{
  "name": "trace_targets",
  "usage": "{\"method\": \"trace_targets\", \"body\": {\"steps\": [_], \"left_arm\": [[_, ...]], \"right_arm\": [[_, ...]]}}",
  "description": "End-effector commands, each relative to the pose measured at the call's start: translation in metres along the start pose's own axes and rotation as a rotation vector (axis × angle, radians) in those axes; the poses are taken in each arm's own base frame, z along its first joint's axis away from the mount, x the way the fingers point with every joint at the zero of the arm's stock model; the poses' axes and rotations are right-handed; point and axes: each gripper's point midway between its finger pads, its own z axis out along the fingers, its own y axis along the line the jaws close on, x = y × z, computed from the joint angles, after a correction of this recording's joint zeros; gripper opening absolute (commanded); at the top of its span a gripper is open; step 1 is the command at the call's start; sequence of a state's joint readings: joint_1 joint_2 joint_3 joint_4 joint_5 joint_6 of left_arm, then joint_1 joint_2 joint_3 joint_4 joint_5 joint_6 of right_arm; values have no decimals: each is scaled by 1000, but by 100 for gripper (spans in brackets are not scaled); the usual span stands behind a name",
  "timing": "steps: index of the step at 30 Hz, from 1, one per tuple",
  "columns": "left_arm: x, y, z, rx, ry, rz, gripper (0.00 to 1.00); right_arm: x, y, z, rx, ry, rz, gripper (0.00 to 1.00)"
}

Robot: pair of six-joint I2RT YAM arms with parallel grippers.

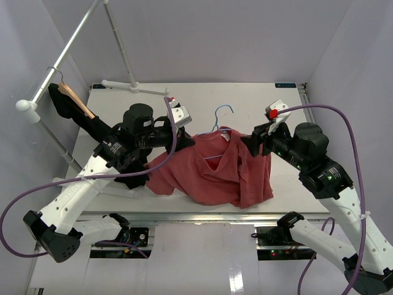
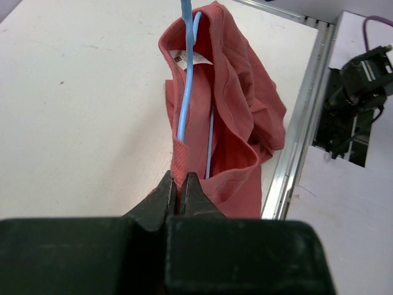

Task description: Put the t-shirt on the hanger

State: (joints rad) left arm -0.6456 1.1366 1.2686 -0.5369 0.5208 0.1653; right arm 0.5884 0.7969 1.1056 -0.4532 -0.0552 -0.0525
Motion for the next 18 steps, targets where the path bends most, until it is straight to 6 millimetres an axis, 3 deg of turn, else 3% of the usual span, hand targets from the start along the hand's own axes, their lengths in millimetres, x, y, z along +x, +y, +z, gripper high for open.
{"method": "trace_targets", "body": {"steps": [1,7,10,18], "left_arm": [[-32,16,-18,-138,-95,11,0],[-47,21,-28,-196,-142,-5,0],[-54,21,-33,-209,-169,-9,0],[-59,21,-35,-213,-191,-18,0]], "right_arm": [[25,0,2,11,38,52,62],[58,7,11,-8,54,115,63],[76,6,16,4,91,134,58],[128,7,32,9,156,144,56]]}}
